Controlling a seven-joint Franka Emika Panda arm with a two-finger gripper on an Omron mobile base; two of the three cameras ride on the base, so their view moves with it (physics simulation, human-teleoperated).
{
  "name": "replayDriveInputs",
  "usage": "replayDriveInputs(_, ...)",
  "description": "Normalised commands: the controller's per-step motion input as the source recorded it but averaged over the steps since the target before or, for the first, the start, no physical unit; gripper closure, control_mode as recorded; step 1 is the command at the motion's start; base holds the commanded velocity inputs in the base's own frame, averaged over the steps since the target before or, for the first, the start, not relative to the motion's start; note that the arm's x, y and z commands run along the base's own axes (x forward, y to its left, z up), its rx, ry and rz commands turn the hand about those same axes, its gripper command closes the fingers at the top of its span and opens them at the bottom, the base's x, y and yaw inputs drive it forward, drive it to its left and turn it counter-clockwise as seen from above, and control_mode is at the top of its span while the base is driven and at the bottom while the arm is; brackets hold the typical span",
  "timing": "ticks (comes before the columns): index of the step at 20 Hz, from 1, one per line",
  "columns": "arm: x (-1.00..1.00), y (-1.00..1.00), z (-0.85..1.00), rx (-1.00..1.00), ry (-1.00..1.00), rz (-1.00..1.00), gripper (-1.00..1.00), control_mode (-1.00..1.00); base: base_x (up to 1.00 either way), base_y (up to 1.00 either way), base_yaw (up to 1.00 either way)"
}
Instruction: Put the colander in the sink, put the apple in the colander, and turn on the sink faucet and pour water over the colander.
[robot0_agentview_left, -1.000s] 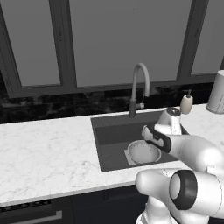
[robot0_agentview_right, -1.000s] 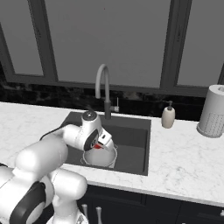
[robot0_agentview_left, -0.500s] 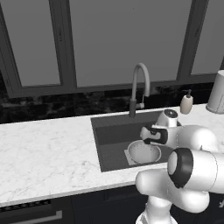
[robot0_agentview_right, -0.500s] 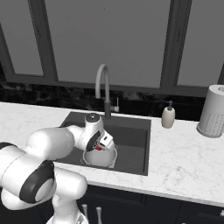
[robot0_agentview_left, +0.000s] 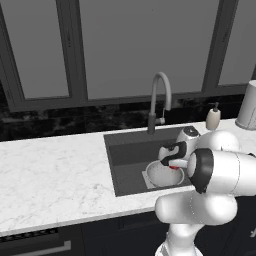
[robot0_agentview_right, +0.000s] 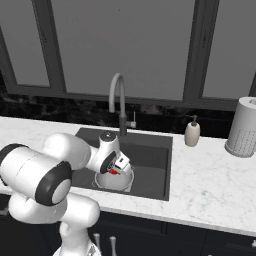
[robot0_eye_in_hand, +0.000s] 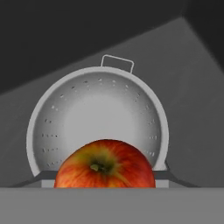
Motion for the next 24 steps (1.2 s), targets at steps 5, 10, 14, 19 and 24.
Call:
replayDriveInputs(5, 0.10, 0.05, -0.15, 0.00, 0.02, 0.00, 1.00, -1.00, 0.00, 0.00, 0.00)
replayDriveInputs(10, 0.07, 0.07, -0.14, 0.00, 0.02, 0.00, 1.00, -1.00, 0.00, 0.00, 0.00)
replayDriveInputs(14, 0.10, 0.06, -0.16, 0.00, 0.03, 0.00, 1.00, -1.00, 0.00, 0.00, 0.00)
replayDriveInputs(19, 0.14, 0.01, -0.17, 0.00, 0.01, 0.00, 1.00, -1.00, 0.00, 0.00, 0.00)
replayDriveInputs(24, 0.23, 0.02, -0.21, 0.00, 0.00, 0.00, 1.00, -1.00, 0.00, 0.00, 0.00)
